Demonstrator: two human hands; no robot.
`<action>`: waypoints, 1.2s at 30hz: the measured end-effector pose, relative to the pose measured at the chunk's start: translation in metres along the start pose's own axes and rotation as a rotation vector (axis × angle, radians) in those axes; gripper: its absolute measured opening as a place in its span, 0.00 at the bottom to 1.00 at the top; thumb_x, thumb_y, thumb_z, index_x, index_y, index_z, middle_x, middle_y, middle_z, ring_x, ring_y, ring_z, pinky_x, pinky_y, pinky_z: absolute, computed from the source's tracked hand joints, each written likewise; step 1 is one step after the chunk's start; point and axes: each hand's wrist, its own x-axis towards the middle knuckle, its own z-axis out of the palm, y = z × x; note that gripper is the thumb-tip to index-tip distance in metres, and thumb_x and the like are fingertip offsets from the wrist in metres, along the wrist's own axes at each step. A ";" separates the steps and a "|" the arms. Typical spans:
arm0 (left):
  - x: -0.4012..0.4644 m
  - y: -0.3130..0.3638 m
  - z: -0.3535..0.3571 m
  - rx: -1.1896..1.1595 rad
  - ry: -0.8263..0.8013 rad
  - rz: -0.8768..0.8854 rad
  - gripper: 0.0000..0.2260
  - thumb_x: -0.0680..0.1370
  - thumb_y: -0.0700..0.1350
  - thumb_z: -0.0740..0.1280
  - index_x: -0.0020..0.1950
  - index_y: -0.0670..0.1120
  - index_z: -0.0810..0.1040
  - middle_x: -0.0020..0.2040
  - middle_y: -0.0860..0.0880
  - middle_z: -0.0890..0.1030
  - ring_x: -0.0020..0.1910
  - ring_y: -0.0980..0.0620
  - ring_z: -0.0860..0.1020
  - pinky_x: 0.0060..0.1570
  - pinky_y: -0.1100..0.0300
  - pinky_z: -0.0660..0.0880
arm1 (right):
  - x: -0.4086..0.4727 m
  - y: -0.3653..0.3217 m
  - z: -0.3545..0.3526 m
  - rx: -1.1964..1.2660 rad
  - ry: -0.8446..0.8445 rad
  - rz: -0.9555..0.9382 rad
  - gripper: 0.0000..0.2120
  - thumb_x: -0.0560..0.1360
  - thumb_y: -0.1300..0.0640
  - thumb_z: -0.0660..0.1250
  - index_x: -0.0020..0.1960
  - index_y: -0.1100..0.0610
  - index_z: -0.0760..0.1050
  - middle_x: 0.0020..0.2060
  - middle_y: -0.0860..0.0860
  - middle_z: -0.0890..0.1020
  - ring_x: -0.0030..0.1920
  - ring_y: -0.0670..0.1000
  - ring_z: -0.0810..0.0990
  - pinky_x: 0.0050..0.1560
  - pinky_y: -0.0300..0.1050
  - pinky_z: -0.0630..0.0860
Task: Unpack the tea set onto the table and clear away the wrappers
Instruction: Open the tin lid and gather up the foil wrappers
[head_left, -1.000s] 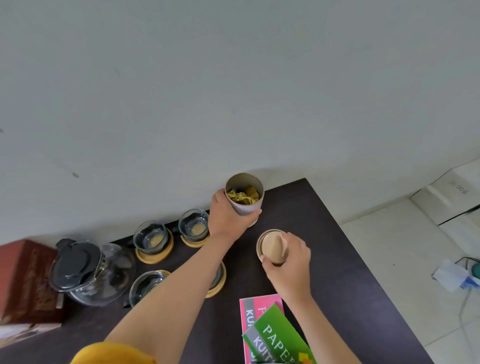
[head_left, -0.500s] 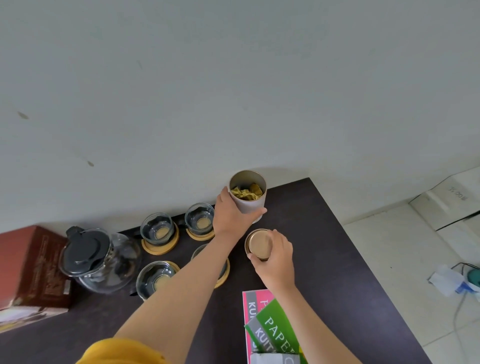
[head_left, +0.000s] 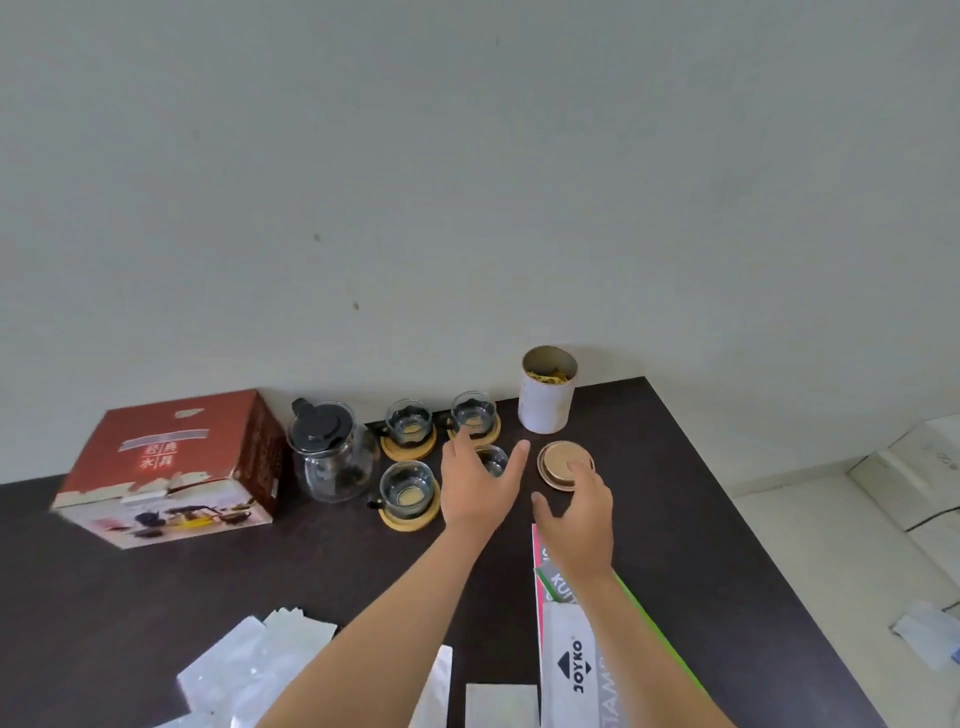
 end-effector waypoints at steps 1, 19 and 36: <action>-0.012 -0.008 -0.012 -0.011 0.011 0.000 0.40 0.72 0.66 0.65 0.75 0.43 0.60 0.72 0.45 0.66 0.72 0.48 0.64 0.66 0.53 0.66 | -0.014 -0.007 -0.002 -0.003 0.006 -0.004 0.26 0.70 0.57 0.73 0.65 0.61 0.71 0.59 0.56 0.77 0.62 0.57 0.72 0.57 0.44 0.70; -0.211 -0.286 -0.243 0.315 0.012 -0.259 0.45 0.66 0.73 0.63 0.73 0.47 0.62 0.75 0.44 0.60 0.73 0.44 0.61 0.71 0.45 0.59 | -0.306 -0.072 0.088 -0.396 -0.466 0.130 0.33 0.74 0.43 0.65 0.75 0.50 0.59 0.75 0.56 0.57 0.74 0.60 0.58 0.72 0.59 0.57; -0.223 -0.345 -0.245 0.641 -0.281 -0.230 0.66 0.52 0.83 0.56 0.76 0.47 0.33 0.76 0.42 0.31 0.75 0.41 0.33 0.70 0.34 0.43 | -0.294 -0.018 0.075 -0.602 -0.359 0.273 0.39 0.76 0.33 0.54 0.78 0.51 0.44 0.78 0.56 0.41 0.77 0.59 0.42 0.72 0.66 0.45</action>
